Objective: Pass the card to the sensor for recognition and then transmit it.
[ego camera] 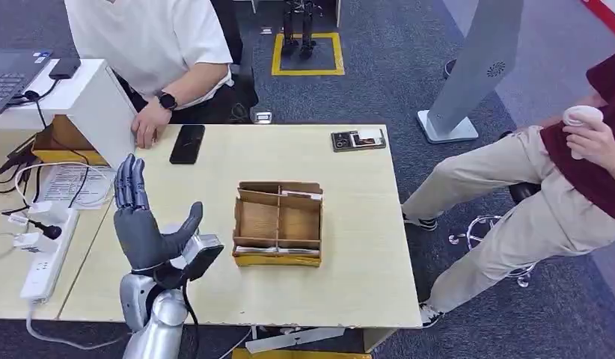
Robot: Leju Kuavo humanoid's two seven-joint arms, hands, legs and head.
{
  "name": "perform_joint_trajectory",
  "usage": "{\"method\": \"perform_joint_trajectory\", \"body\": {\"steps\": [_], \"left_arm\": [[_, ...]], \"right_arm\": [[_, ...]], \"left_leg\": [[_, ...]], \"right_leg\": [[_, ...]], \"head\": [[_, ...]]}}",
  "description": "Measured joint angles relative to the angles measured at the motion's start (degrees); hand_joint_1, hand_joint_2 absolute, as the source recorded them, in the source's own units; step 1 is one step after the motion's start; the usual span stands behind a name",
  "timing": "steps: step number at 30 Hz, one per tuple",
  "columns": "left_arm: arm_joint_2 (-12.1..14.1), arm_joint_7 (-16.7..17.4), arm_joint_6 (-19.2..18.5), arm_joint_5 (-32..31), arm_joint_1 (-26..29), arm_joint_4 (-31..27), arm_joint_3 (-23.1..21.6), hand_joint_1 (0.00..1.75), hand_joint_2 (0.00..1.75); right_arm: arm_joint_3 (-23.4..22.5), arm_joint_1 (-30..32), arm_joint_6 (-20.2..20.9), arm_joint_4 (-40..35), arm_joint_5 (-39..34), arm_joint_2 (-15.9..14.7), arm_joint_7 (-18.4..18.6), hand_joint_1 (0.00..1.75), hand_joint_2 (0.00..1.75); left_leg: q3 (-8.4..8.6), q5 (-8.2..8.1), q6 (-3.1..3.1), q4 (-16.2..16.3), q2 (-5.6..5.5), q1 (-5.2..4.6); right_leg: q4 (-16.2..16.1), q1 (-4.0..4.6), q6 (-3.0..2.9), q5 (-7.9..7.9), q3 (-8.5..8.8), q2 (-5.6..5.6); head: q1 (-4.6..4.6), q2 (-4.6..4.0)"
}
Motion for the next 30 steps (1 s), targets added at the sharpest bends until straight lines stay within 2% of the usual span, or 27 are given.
{"method": "perform_joint_trajectory", "body": {"steps": [7, 15, 23, 26, 30], "left_arm": [[0.44, -1.18, 0.0, -4.19, 3.54, -2.1, -3.41, 0.0, 1.75], [1.03, 1.36, 0.0, -8.13, 7.23, -3.17, -8.18, 0.0, 1.75], [1.46, 1.77, 0.0, -8.67, 7.61, -3.47, -10.62, 0.0, 1.75], [1.88, 3.14, 0.0, -9.5, 8.02, -3.45, -12.43, 0.0, 1.75], [3.0, 7.35, 0.0, -11.67, 8.41, -2.95, -15.34, 0.0, 1.75]], "right_arm": [[-0.74, 0.05, 0.07, 0.0, 0.02, 0.0, -0.2, 0.0, 1.75], [-1.09, 0.07, 0.2, 0.0, 0.11, 0.0, -0.52, 0.0, 1.75], [-1.33, 0.07, 0.26, 0.0, 0.11, 0.0, -0.68, 0.0, 1.75], [-1.38, 0.07, 0.46, 0.0, 0.18, 0.0, -0.74, 0.0, 1.75], [-1.49, 0.06, 0.77, 0.0, 0.24, 0.0, -1.01, 0.0, 1.75]], "left_leg": [[0.0, 0.0, 0.0, 0.0, -0.01, 0.0], [-0.01, 0.0, 0.0, 0.0, -0.01, 0.0], [0.0, 0.0, 0.01, 0.0, -0.01, 0.0], [-0.01, 0.0, 0.0, 0.0, -0.01, 0.0], [-0.01, 0.0, 0.01, 0.0, -0.01, 0.0]], "right_leg": [[0.0, 0.0, 0.0, 0.0, 0.0, -0.01], [0.0, 0.0, 0.0, -0.01, -0.01, -0.02], [0.0, 0.0, 0.0, -0.01, 0.0, -0.02], [0.0, 0.0, 0.0, -0.01, -0.01, -0.02], [0.0, 0.0, 0.0, -0.01, -0.01, -0.02]], "head": [[0.02, 0.0], [0.02, 0.0], [0.0, 0.0], [0.02, 0.0], [0.02, 0.0]]}}
